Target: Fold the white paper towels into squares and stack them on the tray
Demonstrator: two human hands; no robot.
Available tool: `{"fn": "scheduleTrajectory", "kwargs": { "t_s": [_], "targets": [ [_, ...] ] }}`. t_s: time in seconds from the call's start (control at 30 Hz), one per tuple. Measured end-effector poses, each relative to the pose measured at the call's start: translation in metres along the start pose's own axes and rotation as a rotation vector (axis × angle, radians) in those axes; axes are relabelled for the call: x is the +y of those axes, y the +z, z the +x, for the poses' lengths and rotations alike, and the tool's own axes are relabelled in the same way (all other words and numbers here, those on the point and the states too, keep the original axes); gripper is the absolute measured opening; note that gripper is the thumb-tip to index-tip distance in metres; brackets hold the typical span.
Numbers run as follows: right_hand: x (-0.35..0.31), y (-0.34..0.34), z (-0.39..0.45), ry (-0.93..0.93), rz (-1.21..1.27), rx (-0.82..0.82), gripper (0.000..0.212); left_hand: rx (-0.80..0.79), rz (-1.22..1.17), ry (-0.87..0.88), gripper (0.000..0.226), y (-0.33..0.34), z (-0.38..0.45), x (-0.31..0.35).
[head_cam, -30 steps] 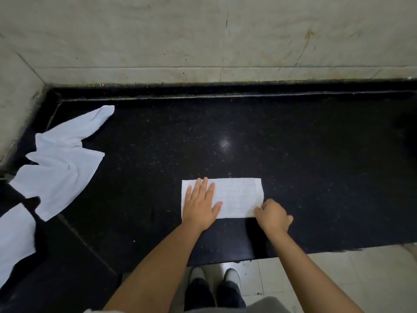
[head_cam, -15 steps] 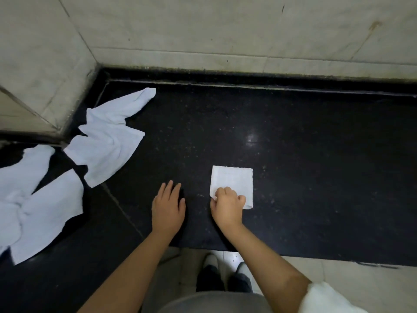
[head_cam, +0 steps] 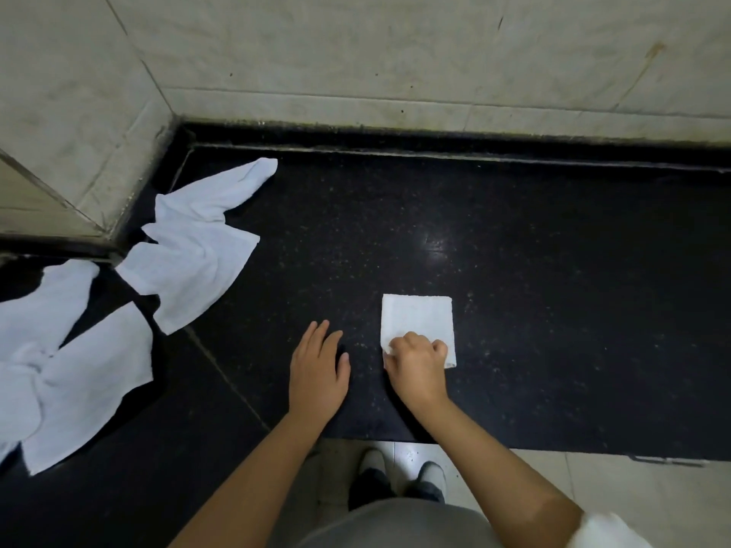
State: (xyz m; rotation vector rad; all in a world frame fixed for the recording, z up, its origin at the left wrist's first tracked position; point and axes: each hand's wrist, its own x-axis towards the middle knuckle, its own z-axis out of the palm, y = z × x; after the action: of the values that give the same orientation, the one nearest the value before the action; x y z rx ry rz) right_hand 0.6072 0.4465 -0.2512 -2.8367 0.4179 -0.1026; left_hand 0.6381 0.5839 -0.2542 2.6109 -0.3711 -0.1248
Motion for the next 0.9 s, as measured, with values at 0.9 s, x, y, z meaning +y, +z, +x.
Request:
{"fn": "scheduleTrajectory", "kwargs": {
  "t_s": [0.9],
  "targets": [
    [0.149, -0.096, -0.017, -0.267, -0.142, -0.010, 0.031, 0.067, 0.326, 0.825, 0.022, 0.054, 0.034, 0.114]
  ]
}}
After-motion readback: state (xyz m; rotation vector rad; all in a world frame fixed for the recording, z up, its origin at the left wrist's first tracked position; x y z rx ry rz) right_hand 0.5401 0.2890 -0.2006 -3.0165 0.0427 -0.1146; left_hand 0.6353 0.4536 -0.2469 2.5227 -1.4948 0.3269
